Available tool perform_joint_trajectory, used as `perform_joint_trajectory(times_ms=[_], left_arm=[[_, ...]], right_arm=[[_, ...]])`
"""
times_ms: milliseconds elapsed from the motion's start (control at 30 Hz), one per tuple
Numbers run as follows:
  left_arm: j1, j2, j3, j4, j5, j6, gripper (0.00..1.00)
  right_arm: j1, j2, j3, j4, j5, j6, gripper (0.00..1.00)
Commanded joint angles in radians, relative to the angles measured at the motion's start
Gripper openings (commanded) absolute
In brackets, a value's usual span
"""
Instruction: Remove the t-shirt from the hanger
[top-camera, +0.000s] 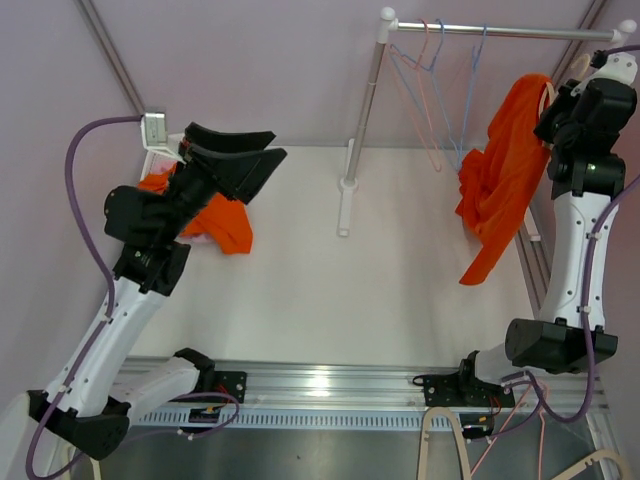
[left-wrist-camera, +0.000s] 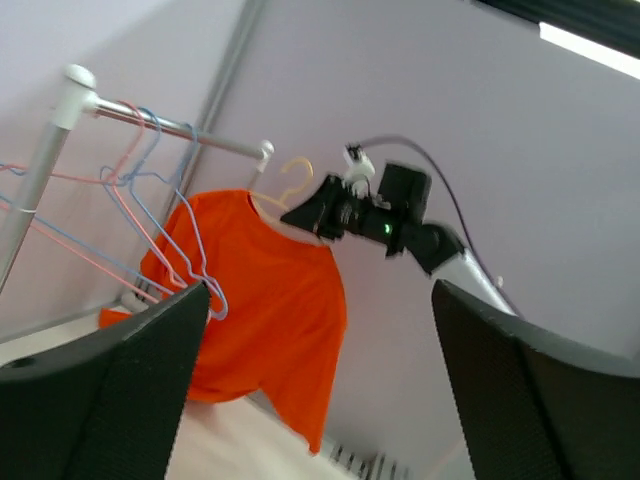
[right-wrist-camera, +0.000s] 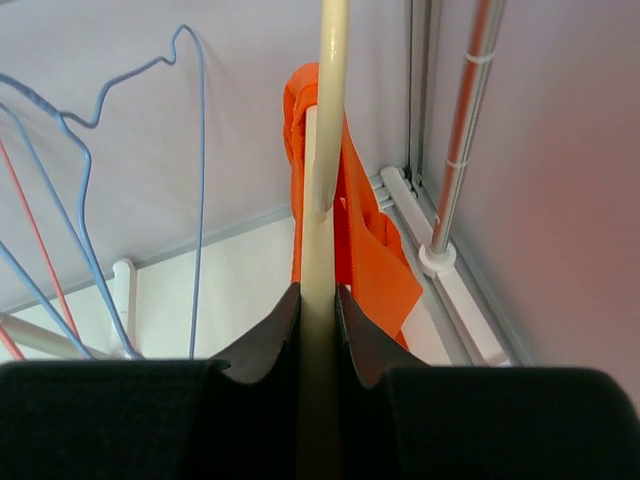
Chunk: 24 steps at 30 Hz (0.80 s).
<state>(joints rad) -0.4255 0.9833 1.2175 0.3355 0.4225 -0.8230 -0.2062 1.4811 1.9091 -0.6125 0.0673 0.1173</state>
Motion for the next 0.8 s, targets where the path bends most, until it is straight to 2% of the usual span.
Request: perform_joint_trajectory(times_ms=[0, 33, 100, 167, 200, 233, 300, 333, 367, 433, 467, 500, 633, 767], left_arm=[[-0.048, 0.007, 0.086, 0.0, 0.163, 0.117, 1.0], [-0.065, 0.011, 0.103, -0.041, 0.203, 0.166, 0.99], [-0.136, -0.012, 0.067, -0.073, 0.174, 0.263, 0.99], [-0.2, -0.093, -0.094, -0.009, 0.131, 0.315, 1.0], [-0.228, -0.122, -0.146, 0.108, 0.115, 0.391, 1.0], [-0.261, -0.155, -0.191, 0.138, 0.084, 0.43, 0.99], [-0.356, -0.138, -0.224, 0.05, -0.025, 0.522, 1.0], [-0.418, -0.106, -0.207, -0.014, -0.048, 0.559, 1.0], [-0.456, -0.037, -0.141, -0.112, -0.154, 0.64, 0.99], [-0.591, 0.041, -0.098, -0.173, -0.293, 0.737, 1.0], [-0.631, 0.133, -0.073, -0.191, -0.353, 0.778, 1.0], [-0.671, 0.185, -0.043, -0.196, -0.472, 0.842, 0.99], [-0.829, 0.449, 0.108, -0.216, -0.664, 0.93, 1.0], [-0.9, 0.612, 0.165, -0.069, -0.674, 0.992, 1.0]], right_arm=[[-0.002, -0.088, -0.057, 0.06, -0.006, 0.071, 0.0], [0.002, -0.108, -0.085, 0.062, -0.007, 0.082, 0.0], [0.008, -0.169, -0.169, 0.072, -0.001, 0.116, 0.0], [0.031, -0.212, -0.22, 0.076, 0.02, 0.134, 0.0], [0.042, -0.255, -0.266, 0.08, 0.049, 0.139, 0.0], [0.053, -0.277, -0.286, 0.08, 0.069, 0.145, 0.0], [0.079, -0.345, -0.338, 0.079, 0.129, 0.147, 0.0], [0.083, -0.367, -0.35, 0.074, 0.146, 0.156, 0.0], [0.087, -0.41, -0.372, 0.071, 0.158, 0.163, 0.0], [0.09, -0.448, -0.386, 0.068, 0.157, 0.177, 0.0], [0.09, -0.462, -0.387, 0.062, 0.149, 0.194, 0.0], [0.091, -0.47, -0.384, 0.042, 0.141, 0.203, 0.0], [0.102, -0.496, -0.358, -0.013, 0.098, 0.255, 0.0], [0.111, -0.527, -0.354, -0.033, 0.105, 0.268, 0.0]])
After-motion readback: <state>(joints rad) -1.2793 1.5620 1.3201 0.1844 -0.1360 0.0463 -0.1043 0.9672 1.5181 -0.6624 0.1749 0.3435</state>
